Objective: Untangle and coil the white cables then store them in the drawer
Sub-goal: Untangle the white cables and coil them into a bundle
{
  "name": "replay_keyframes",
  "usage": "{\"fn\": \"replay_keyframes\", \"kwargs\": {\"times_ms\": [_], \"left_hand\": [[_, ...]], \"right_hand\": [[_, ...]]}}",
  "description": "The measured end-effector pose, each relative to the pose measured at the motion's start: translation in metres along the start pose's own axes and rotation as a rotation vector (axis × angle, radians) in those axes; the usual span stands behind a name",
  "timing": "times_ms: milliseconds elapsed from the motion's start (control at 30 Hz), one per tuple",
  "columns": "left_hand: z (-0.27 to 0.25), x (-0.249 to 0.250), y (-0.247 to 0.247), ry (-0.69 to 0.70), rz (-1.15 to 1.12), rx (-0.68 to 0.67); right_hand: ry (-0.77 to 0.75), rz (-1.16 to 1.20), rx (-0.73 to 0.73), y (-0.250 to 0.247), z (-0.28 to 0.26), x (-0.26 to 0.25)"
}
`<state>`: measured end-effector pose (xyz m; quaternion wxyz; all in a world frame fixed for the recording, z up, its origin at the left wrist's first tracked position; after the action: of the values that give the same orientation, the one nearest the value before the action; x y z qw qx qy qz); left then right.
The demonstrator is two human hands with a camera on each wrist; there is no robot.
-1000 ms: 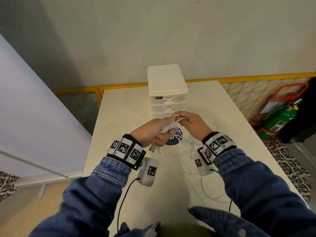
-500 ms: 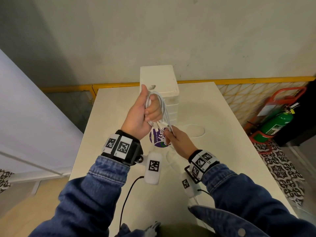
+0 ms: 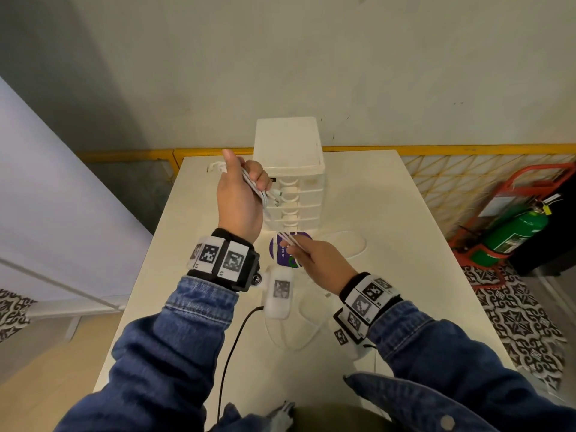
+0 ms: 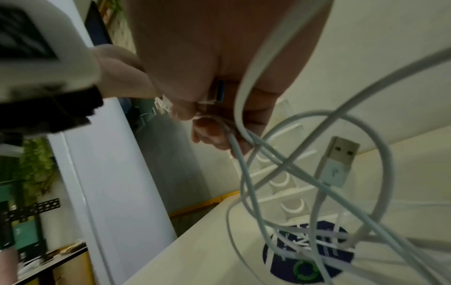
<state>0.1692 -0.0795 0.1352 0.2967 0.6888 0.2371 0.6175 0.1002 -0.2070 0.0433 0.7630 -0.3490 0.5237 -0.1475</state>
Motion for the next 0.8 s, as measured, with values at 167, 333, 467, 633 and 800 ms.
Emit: {"fn": "replay_keyframes", "kwargs": {"times_ms": [167,333,467,633,800], "left_hand": [[-0.002,-0.011,-0.007,0.228,0.607,0.102],[-0.002,-0.036,-0.003,0.140,1.182,-0.041],[-0.003,-0.048,-0.007,-0.193,1.299,-0.158],[-0.022,-0.070,-0.009,-0.488,1.349,-0.400],[-0.037,-0.072,-0.004,-0.567,1.223,-0.513]], "right_hand": [[-0.136,-0.020,0.007,-0.014,0.003,-0.020],[-0.178,-0.021,0.090,-0.044,0.011,-0.032],[-0.086,0.060,0.173,-0.060,0.011,-0.029],[0.032,0.178,0.167,-0.065,0.011,-0.006],[0.064,0.170,0.165,-0.061,0.005,0.019]]}}
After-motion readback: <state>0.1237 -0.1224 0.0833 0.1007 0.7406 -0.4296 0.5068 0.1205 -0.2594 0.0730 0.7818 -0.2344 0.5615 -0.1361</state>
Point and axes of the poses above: each hand's wrist, its own z-axis towards the middle knuckle, its own y-axis out of the palm, x = y × z, the point moved 4 cm from there along z, towards the middle knuckle, and after that the axes turned 11 degrees about -y, right-handed, at the moved point
